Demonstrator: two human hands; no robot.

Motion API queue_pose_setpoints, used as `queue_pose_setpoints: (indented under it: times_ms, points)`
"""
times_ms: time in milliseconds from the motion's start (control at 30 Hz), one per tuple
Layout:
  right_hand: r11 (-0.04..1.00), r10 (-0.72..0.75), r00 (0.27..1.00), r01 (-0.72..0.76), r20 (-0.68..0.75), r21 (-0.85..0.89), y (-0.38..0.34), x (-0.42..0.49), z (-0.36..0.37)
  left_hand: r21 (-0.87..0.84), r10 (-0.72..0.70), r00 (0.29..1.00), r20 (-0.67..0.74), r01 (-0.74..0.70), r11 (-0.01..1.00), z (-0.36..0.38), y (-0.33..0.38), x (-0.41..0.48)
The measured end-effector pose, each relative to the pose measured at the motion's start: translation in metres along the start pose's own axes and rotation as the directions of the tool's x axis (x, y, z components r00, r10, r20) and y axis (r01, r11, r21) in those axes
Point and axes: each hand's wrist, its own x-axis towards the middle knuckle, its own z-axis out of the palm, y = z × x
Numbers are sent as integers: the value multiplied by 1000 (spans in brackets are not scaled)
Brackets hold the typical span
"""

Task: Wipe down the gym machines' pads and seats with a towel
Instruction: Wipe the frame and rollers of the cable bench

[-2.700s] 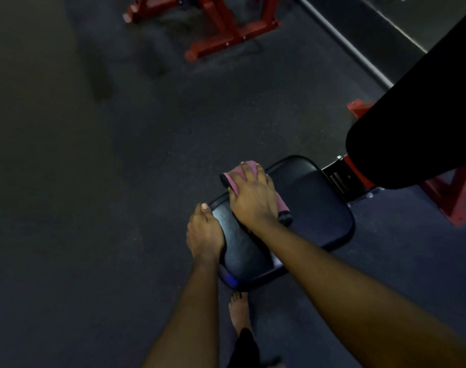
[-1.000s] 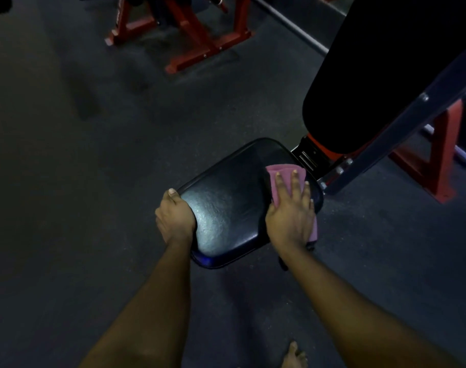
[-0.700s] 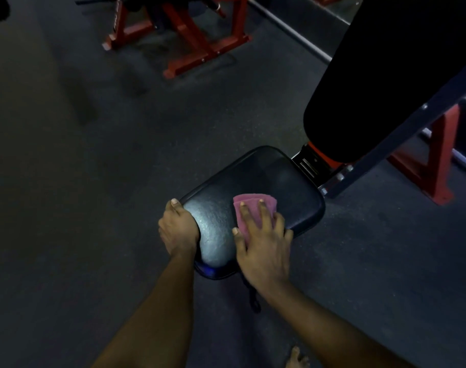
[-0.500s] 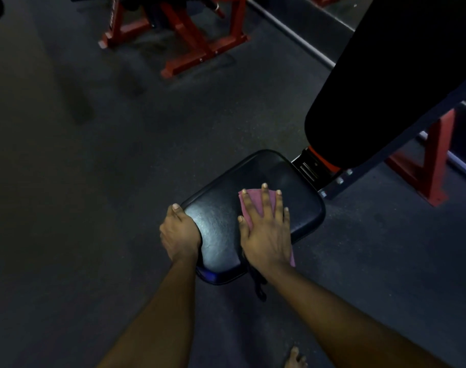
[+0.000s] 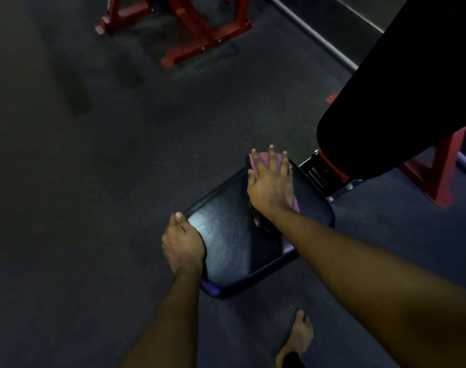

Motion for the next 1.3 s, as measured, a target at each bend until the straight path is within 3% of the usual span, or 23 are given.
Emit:
queue_pose_setpoints:
  times_ms: [200,433,667,867,1033,1167,1300]
  points:
    - [996,-23,995,32,94,-89,-2,67,-8,-31,-1,1000,-27,0,1000,4,-5,4]
    - [988,-75,997,79,-33,136,34,23,-9,-24,13,1000,-9,-13,1000,4,-6,4]
    - [964,126,989,-104,-77,246,81,-40,-13,-49,22,1000,20,-21,999,-3,-1,-3]
    - [890,357,932,-316,-69,329,93,-89,-11,-34,28,999,25,-27,999,-5,-1,-3]
    - [873,456,887,-431,-67,229,69,-45,-21,-27,44,999,14,-44,999,-3,-3,0]
    - [913,378,925,-365,-41,182,46,-8,-23,-19,35,999,7,-35,999,-2,-4,1]
    - [977,196,980,-192,-34,96,29,7,-20,-28,34,999,1,-34,999,-2,-3,0]
